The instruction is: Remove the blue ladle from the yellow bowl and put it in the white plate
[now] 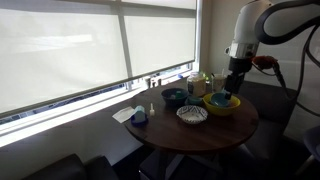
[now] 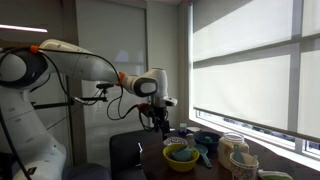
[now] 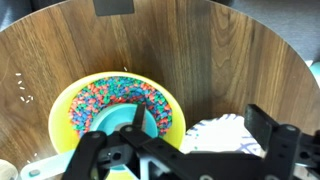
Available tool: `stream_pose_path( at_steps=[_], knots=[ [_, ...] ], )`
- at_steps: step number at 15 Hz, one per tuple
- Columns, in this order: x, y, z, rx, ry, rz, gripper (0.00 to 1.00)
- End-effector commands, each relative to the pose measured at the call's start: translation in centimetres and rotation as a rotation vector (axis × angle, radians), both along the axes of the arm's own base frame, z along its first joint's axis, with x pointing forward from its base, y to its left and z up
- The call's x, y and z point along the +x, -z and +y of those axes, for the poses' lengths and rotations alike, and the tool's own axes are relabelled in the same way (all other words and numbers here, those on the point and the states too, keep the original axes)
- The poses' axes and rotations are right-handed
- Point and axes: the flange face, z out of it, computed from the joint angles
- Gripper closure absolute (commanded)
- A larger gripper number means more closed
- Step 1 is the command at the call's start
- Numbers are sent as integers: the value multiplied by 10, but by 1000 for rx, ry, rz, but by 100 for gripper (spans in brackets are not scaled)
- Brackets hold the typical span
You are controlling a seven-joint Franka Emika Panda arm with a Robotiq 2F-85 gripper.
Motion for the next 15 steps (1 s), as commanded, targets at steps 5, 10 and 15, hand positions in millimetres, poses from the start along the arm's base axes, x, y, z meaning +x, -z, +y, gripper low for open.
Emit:
stream_pose_path(
  at_steps=[5, 10, 15],
  knots=[
    [-23, -14, -148, 365, -60, -134, 0],
    [-25, -4, -210, 470, 72, -217, 0],
    [-29, 0, -215, 457, 105, -206, 0]
  ],
)
